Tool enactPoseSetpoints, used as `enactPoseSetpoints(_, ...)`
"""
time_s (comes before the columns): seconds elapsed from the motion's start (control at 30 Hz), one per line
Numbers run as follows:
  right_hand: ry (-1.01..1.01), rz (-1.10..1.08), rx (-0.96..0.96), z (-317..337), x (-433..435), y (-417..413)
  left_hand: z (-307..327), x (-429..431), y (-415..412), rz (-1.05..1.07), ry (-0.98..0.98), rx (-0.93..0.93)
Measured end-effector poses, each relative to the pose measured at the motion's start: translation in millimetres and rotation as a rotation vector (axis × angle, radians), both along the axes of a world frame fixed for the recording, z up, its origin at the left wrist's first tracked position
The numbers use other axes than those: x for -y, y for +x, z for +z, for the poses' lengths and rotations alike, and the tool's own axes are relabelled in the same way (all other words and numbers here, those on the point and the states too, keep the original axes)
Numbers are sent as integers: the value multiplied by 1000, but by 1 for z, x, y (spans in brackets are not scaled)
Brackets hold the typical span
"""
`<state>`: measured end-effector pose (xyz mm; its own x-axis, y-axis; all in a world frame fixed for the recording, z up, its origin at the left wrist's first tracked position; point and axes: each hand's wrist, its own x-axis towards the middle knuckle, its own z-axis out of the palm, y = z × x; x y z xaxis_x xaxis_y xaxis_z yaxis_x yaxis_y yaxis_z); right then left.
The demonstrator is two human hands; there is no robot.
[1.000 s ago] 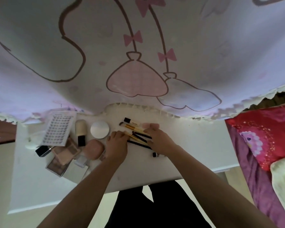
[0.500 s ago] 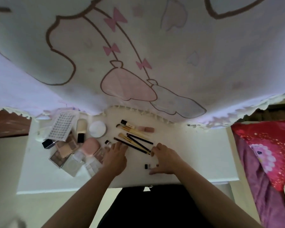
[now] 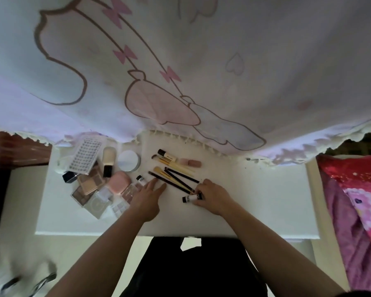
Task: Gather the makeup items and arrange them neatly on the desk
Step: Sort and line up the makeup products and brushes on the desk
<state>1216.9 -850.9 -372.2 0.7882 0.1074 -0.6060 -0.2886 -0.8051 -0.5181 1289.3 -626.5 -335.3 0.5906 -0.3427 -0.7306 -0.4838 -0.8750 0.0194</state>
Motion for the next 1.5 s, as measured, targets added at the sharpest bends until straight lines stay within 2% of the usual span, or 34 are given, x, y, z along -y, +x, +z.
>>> enactPoseSetpoints(0.13,29,-193,44,15,-8,2,10,2,13,91,-76,-33)
enactPoseSetpoints(0.27,86,-465,165,46,-24,7,27,-1,30,482,-473,-86)
enactPoseSetpoints(0.33,136,-573,255,64,-39,10,41,-1,35,566,-671,-124)
enactPoseSetpoints(0.4,217,-661,332,81,-57,11,57,-3,38,505,-803,-121)
enactPoseSetpoints(0.5,277,-760,341,102,-80,11,74,-8,42,423,-949,-97)
enactPoseSetpoints(0.63,637,-1059,335,134,-111,5,91,-17,36,373,-1080,-125)
enactPoseSetpoints(0.73,610,-1206,443,141,-131,-2,101,-21,23,282,-1080,-123)
enactPoseSetpoints(0.93,389,-1203,650,149,-150,-28,127,-22,0,251,-1074,-208)
enactPoseSetpoints(1.03,407,-1205,688,156,-150,-42,134,-22,-8,152,-1079,-226)
enactPoseSetpoints(1.13,425,-1204,693,163,-146,-50,132,-16,-16,126,-1103,-125)
enactPoseSetpoints(1.23,382,-1149,737,172,-139,-56,141,-2,-32,259,-1135,-32)
enactPoseSetpoints(1.37,287,-998,849,180,-129,-60,151,17,-40,581,-1118,-145)
enactPoseSetpoints(1.43,366,-980,836,179,-121,-64,155,24,-41,645,-1097,-138)
enactPoseSetpoints(1.5,522,-1003,704,185,-112,-69,158,29,-42,640,-1107,-91)
